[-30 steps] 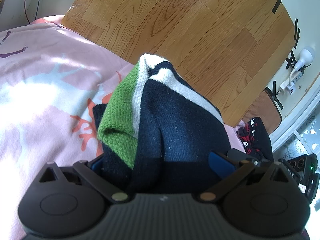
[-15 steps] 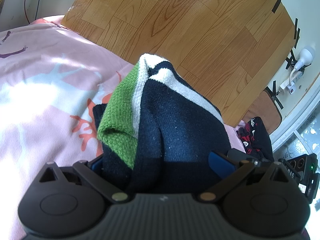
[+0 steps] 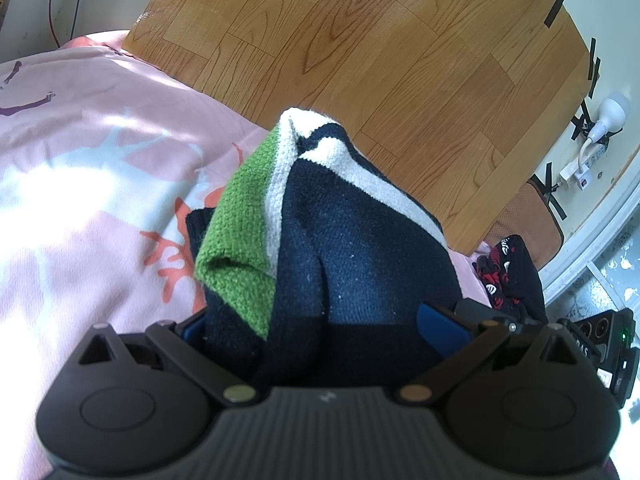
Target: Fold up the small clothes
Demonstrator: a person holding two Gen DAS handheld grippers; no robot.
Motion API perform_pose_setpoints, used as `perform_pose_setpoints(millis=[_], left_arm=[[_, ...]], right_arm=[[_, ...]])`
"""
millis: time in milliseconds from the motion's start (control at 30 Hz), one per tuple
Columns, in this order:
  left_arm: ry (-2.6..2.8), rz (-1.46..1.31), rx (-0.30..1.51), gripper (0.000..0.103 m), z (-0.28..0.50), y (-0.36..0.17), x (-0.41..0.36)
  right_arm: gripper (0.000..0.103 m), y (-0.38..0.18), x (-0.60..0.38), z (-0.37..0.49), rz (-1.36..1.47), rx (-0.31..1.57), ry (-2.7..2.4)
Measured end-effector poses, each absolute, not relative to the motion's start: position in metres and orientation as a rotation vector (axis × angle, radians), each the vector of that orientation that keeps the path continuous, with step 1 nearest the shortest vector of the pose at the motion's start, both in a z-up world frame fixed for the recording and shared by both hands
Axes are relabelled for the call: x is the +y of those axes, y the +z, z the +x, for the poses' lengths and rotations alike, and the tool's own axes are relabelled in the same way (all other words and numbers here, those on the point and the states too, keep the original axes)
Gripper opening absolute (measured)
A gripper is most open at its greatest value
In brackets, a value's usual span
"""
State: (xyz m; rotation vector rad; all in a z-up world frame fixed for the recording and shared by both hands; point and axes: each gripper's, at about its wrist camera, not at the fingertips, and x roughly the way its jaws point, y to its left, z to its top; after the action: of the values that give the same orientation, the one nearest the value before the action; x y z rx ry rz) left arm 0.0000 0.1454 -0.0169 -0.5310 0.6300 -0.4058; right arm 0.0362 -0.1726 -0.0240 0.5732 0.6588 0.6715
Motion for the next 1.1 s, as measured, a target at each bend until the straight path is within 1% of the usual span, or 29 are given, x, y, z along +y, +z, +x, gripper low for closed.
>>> perform_pose_setpoints(millis=[1100], left_arm=[[-0.401, -0.511, 0.625, 0.103, 0.0031, -0.0169, 0.1442]], right_arm=[[0.091, -0.0242, -0.1727, 0.0361, 0.572, 0.658, 0.672]])
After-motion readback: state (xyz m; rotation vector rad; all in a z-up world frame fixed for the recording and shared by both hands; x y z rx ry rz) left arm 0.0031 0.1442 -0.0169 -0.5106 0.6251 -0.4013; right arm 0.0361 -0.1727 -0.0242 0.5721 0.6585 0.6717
